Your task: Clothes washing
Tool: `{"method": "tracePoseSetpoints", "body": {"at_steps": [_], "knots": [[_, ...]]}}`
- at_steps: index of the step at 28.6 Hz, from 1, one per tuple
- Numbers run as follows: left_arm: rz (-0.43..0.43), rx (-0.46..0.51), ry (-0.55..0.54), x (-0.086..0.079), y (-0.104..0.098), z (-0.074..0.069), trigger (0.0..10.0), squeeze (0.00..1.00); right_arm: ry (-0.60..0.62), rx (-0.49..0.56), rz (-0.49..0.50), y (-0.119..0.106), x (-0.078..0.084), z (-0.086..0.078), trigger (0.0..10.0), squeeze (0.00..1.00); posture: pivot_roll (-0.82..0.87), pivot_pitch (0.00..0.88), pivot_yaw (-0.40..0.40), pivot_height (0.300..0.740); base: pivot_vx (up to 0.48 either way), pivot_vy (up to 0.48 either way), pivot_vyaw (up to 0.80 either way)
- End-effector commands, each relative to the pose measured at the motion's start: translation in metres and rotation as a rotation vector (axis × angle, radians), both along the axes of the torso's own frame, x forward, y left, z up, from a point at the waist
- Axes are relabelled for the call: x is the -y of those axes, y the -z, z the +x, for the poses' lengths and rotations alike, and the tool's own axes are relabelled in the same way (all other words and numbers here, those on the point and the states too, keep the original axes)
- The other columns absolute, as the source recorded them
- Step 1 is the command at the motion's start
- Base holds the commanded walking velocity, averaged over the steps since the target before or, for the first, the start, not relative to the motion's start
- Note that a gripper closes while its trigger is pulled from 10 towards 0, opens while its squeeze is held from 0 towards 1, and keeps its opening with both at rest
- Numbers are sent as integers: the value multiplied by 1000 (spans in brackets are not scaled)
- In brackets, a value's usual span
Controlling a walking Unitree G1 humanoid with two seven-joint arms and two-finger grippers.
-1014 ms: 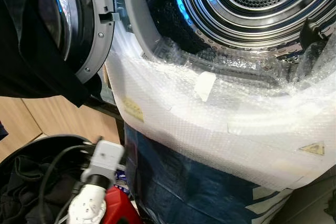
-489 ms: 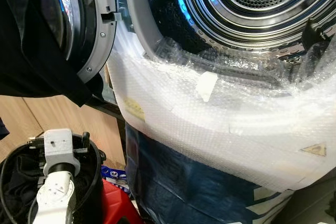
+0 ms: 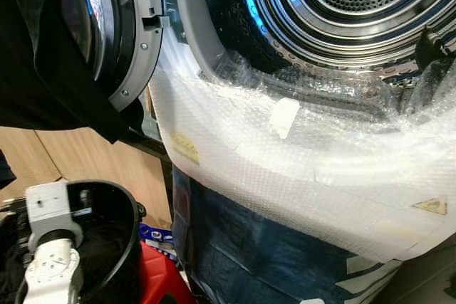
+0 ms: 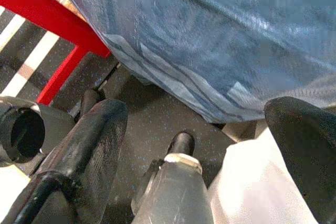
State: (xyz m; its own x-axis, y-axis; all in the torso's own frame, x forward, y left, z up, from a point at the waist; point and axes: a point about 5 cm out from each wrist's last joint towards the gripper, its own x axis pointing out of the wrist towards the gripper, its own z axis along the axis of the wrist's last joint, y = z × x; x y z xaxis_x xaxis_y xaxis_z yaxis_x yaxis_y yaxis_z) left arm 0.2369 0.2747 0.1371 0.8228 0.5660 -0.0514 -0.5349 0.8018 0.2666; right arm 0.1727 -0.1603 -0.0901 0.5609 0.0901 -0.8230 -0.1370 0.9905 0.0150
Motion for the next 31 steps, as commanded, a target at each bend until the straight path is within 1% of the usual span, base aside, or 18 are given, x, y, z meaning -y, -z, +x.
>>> {"method": "tracePoseSetpoints", "body": {"at_steps": [1, 3, 5, 7, 9, 14, 15, 20, 24, 26, 28, 29, 31], "knots": [[68, 19, 9, 0, -8, -1, 10000, 1000, 12, -1, 5, 0, 0, -1, 10000, 0, 149, 4, 9, 740, 0, 0, 0], [103, 12, 1, -1, -9, -6, 10000, 1000, 22, -2, 9, 1, -1, -1, 10000, 0, 150, 0, 14, 740, 0, 0, 0], [98, 8, -21, -2, -7, -9, 10000, 1000, 24, -3, 13, 1, -2, -1, 10000, 0, 150, 0, 15, 740, 0, 0, 0], [95, 2, -17, -2, -7, -8, 10000, 1000, 26, -3, 15, 1, -3, -1, 10000, 0, 148, 5, 15, 740, 0, 0, 0], [70, 7, -1, -1, -6, -6, 10000, 1000, 29, -3, 15, 1, -3, -1, 10000, 0, 147, 3, 14, 740, 0, 0, 0], [50, 47, 43, 7, -8, -2, 10000, 1000, 33, -7, 13, 1, -1, -3, 10000, 0, 142, 1, 14, 740, 0, 0, 0], [48, 43, 47, 8, -6, -2, 10000, 0, 33, -7, 12, 1, 0, -3, 10000, 0, 145, 1, 13, 740, 0, 0, 0], [32, 31, 44, 10, -3, -2, 10000, 0, 38, -8, 8, 1, 2, -2, 10000, 0, 146, 0, 13, 740, 0, 0, 0], [30, 18, -7, 6, 0, -7, 10000, 0, 44, -3, 10, 0, 2, 0, 10000, 0, 152, 3, 13, 740, 0, 0, 0], [-4, 28, -53, 3, 2, -13, 10000, 0, 44, -2, 12, 0, 2, 1, 10000, 0, 162, 8, 9, 740, 0, 0, 0], [-13, 28, -57, 3, 3, -13, 10000, 0, 43, -2, 13, 0, 1, 1, 10000, 0, 164, 6, 8, 740, 0, 0, 0], [-67, 27, -104, -2, 7, -15, 10000, 0, 39, -2, 14, 0, 0, 2, 10000, 0, 166, 3, 10, 740, 0, 0, 0], [-91, 31, -121, -5, 8, -16, 10000, 0, 41, 0, 17, -1, 0, 2, 10000, 0, 169, 7, 9, 740, 0, 0, 0]]}}
